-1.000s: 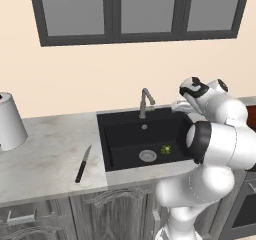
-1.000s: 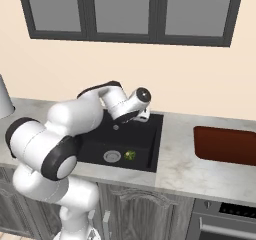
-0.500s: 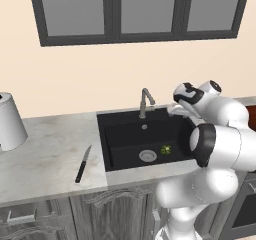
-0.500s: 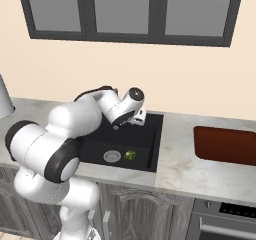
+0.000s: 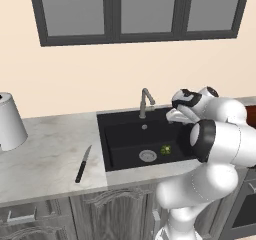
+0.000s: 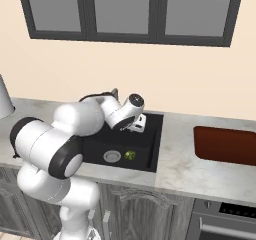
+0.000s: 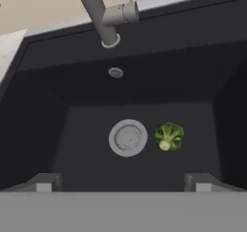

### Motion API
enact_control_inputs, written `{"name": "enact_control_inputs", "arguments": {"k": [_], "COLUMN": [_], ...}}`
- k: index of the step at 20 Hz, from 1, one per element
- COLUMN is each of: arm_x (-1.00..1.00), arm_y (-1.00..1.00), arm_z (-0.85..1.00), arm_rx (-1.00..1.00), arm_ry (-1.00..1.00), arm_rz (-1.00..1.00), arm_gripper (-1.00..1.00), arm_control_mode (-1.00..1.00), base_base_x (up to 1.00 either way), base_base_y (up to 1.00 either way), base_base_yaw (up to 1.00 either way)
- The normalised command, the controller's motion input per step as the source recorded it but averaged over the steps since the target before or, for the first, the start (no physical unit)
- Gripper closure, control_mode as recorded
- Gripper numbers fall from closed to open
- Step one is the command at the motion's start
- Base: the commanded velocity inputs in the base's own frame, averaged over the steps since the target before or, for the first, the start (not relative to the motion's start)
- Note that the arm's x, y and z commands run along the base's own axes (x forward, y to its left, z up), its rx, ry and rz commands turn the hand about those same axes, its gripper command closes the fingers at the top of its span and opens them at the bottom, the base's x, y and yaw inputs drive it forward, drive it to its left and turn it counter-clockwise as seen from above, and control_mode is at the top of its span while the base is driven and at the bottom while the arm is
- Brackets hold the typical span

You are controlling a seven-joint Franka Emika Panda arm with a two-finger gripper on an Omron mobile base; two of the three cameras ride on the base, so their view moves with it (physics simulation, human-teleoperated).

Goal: Pick up all produce items and place them in the sink. Turn on the sink faucet to wash them. Then turn the sink off and put them in the tray.

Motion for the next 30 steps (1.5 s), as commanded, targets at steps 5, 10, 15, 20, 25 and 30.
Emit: {"name": "enact_control_inputs", "arguments": {"k": [5,10,15,20,25,30], "arm_x": [-0.18,-0.02,0.0,0.0,0.0,0.0], "arm_y": [0.0,0.0,0.0,0.0,0.0,0.0], "arm_z": [-0.33,-0.41,-0.36,-0.25,-0.21,-0.19], "arm_rx": [0.0,-0.01,-0.03,-0.1,-0.12,-0.08], "arm_ry": [0.0,0.0,-0.03,-0.06,-0.02,-0.01], "arm_rz": [0.0,0.0,0.01,0.01,0.0,0.0], "arm_gripper": [-1.0,-1.0,-1.0,-1.0,-1.0,-1.0], "arm_control_mode": [-1.0,-1.0,-1.0,-1.0,-1.0,-1.0], "base_base_x": [0.0,0.0,0.0,0.0,0.0,0.0], "base_base_y": [0.0,0.0,0.0,0.0,0.0,0.0], "base_base_yaw": [0.0,0.0,0.0,0.0,0.0,0.0]}}
